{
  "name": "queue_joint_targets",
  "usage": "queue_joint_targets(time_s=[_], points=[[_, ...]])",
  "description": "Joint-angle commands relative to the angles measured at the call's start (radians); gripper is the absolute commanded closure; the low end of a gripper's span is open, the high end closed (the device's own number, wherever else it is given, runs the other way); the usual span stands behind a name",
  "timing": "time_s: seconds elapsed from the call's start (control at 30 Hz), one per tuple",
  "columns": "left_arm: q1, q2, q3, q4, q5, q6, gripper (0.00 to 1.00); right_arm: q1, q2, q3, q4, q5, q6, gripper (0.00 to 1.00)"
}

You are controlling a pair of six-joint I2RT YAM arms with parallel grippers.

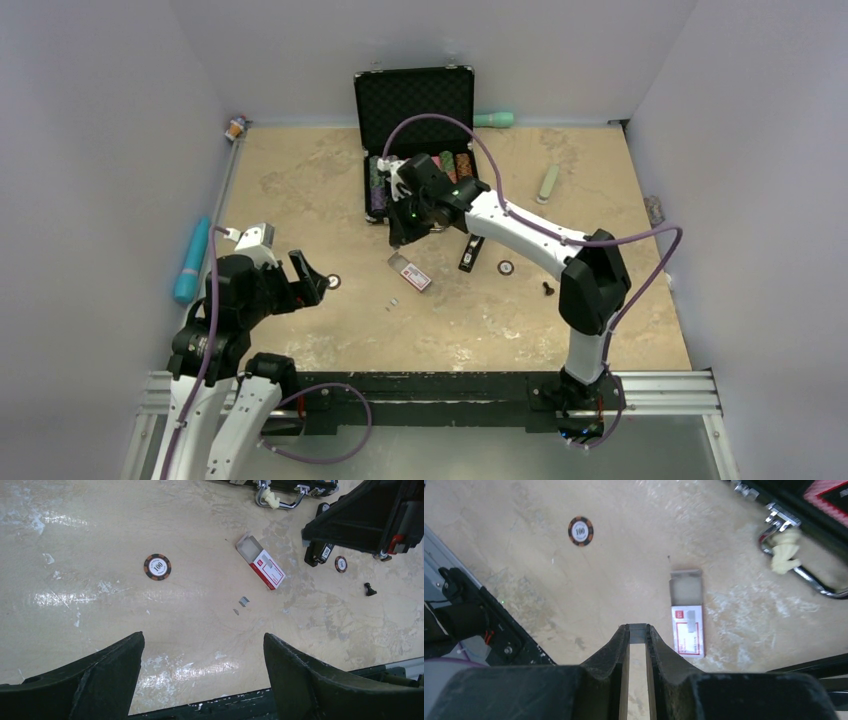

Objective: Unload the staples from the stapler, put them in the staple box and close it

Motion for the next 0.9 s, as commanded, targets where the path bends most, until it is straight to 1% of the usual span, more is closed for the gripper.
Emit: queue_joint_targets(time_s=[0.0,0.13,0.2,0.43,0.6,0.87], points=[[0.005,-0.010,-0.003,0.029,-0.011,-0.002,0.08,0.016,-0.041,-0.083,0.070,-0.077,0.068,0.84],[0.005,-0.016,-0.003,0.029,-0.012,-0.004,0.08,0.018,-0.028,-0.139,0.111,-0.093,0.110,0.84],[0.005,-0.018,-0.003,0.029,-0.011,-0.004,0.08,0.017,-0.014,-0.151,0.117,-0.072,0.123,0.84],[0.005,-0.023,-0.002,0.029,-0.005,-0.003,0.09,0.017,0.054,-0.141,0.121,-0.019,0.202,0.85],[0.005,-0.026,-0.002,0.030,-0.003,-0.001,0.09,0.017,0.104,-0.123,0.089,0.048,0.333,0.85],[0.005,-0.025,-0.003,0.031,0.000,0.000,0.09,0.017,0.127,-0.094,0.059,0.114,0.559,0.86]])
